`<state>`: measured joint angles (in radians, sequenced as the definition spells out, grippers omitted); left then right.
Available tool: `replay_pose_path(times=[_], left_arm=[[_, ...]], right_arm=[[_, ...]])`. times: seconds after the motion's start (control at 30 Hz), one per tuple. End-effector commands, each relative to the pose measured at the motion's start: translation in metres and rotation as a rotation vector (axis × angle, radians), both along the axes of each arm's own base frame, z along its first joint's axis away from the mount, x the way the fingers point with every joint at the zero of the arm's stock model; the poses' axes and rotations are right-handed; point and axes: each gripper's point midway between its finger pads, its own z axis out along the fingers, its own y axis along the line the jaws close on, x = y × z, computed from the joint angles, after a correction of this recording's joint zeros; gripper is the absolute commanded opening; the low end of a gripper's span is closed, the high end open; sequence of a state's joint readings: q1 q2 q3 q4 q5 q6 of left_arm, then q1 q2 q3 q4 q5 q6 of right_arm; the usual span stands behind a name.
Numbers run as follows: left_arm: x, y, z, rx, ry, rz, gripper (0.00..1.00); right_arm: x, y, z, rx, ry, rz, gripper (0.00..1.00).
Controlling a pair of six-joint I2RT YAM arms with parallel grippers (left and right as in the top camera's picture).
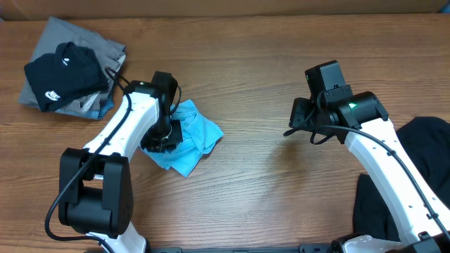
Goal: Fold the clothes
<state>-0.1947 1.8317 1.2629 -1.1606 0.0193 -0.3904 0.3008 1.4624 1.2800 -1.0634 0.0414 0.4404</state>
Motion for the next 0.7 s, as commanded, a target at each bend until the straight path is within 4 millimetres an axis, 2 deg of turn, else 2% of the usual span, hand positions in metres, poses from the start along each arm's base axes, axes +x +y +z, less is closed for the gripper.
replay_pose_path(times=[0.0,0.1,0.23,0.53,0.57,0.63,0.67], left_arm=[[-0.017,-0.032,0.012,-0.192,0.057,0.014,0.04],[-0.03,-0.05,0.028,-0.299,0.09,-0.001,0.04],[-0.044,-0.059,0.045,-0.304,0.08,-0.047,0.04],[-0.068,-0.087,0.047,-0.253,0.116,-0.146,0.06],[-0.071,-0.09,0.047,-0.244,0.118,-0.155,0.1],[-0.073,-0.088,0.047,-0.219,0.122,-0.149,0.45],[-0.074,-0.084,0.046,-0.197,0.125,-0.151,0.59]], right_arm=[[0.005,-0.002,0.012,0.0,-0.037,-0.006,0.53],[0.005,-0.002,0.012,0.001,-0.039,-0.006,0.53],[0.006,-0.002,0.013,0.002,-0.044,-0.006,0.54],[0.007,-0.002,0.013,0.003,-0.047,-0.006,0.54],[0.007,-0.002,0.013,0.003,-0.047,-0.006,0.54],[0.007,-0.002,0.013,0.003,-0.047,-0.006,0.54],[0.007,-0.002,0.013,0.003,-0.048,-0.006,0.54]])
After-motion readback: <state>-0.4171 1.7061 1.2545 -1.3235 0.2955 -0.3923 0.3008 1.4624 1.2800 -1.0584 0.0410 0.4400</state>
